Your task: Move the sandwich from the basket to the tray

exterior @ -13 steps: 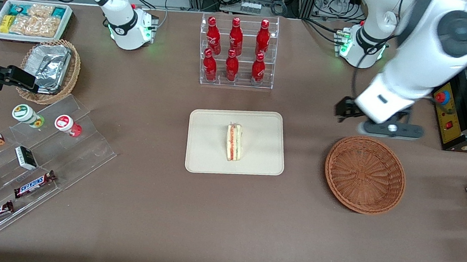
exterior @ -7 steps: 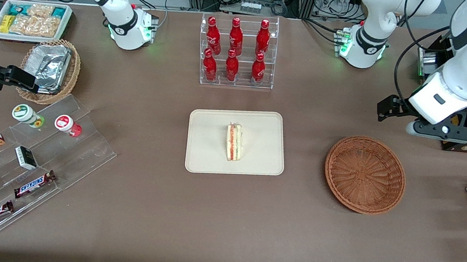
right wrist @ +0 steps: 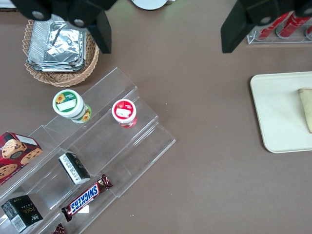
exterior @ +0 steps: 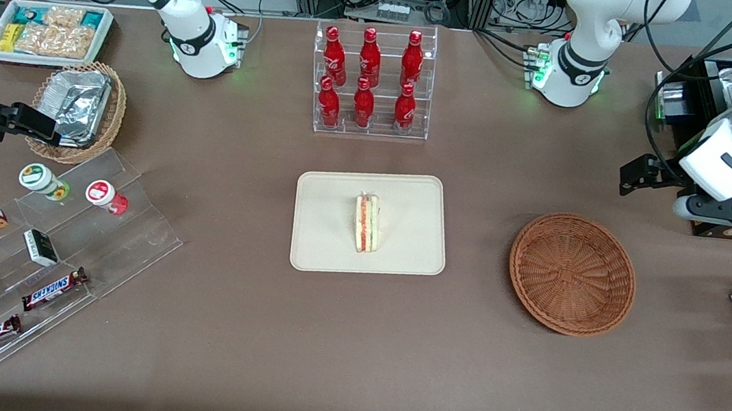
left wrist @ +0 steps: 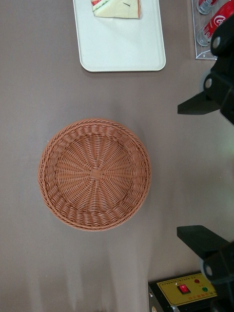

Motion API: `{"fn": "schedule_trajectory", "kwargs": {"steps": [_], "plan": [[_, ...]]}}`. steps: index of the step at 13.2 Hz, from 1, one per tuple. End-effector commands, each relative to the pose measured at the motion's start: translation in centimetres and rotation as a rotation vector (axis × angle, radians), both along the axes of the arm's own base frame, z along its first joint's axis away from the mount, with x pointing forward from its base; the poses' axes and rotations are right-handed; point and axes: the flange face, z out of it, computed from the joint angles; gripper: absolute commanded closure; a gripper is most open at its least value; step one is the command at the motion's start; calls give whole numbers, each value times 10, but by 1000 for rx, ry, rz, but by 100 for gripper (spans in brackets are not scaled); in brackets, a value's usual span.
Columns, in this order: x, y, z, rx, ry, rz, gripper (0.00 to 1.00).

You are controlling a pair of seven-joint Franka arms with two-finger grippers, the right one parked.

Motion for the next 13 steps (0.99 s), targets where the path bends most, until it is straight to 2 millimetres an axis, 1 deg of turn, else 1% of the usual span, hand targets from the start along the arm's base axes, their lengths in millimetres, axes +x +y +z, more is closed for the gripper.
{"fn": "schedule_trajectory", "kwargs": {"steps": [1,2,4,7,9,11,13], "plan": [[19,-5,7,-10,-18,-23,0],[23,-9,7,-12,-21,-31,0],[30,-10,14,-14,-38,-30,0],[30,-8,14,-11,-37,-22,0],[30,-2,14,-10,-35,-15,0],[28,4,17,-7,-38,-3,0],[16,6,14,0,10,-2,0]]}}
